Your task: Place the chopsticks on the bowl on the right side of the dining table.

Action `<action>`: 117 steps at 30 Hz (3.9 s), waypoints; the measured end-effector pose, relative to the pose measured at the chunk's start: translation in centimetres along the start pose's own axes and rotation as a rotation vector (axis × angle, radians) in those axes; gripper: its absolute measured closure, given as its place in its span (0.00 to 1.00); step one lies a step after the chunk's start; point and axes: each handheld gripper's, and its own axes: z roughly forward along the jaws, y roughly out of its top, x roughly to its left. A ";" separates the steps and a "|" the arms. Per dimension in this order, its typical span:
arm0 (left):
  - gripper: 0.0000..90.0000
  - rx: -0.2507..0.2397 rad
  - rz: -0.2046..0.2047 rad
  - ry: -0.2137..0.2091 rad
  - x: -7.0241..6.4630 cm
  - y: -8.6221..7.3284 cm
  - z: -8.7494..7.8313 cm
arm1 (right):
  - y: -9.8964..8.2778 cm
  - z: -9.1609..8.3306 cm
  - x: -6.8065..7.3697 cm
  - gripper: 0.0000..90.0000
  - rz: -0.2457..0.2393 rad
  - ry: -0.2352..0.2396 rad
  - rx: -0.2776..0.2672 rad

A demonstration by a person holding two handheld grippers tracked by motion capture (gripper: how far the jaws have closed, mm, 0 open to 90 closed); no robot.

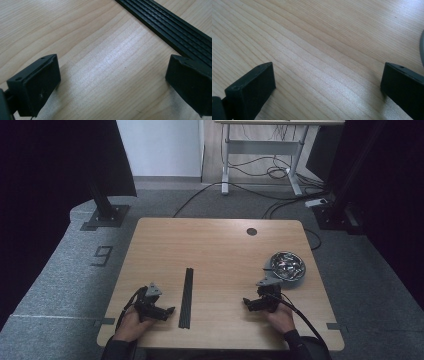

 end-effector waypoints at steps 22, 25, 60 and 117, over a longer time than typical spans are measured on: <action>0.00 -0.001 0.004 -0.005 0.1 0.1 0.1 | 0.1 0.1 0.1 0.00 -0.017 0.020 0.000; 0.00 -0.001 0.005 -0.006 0.1 0.1 0.1 | 0.2 0.2 0.1 0.00 -0.023 0.028 0.002; 0.00 -0.001 0.005 -0.005 0.1 0.1 0.1 | 4.6 0.7 1.8 0.00 -0.064 0.109 0.002; 0.00 -0.001 0.005 -0.005 0.1 0.1 0.1 | 11.7 8.1 11.2 0.00 -0.209 0.209 0.082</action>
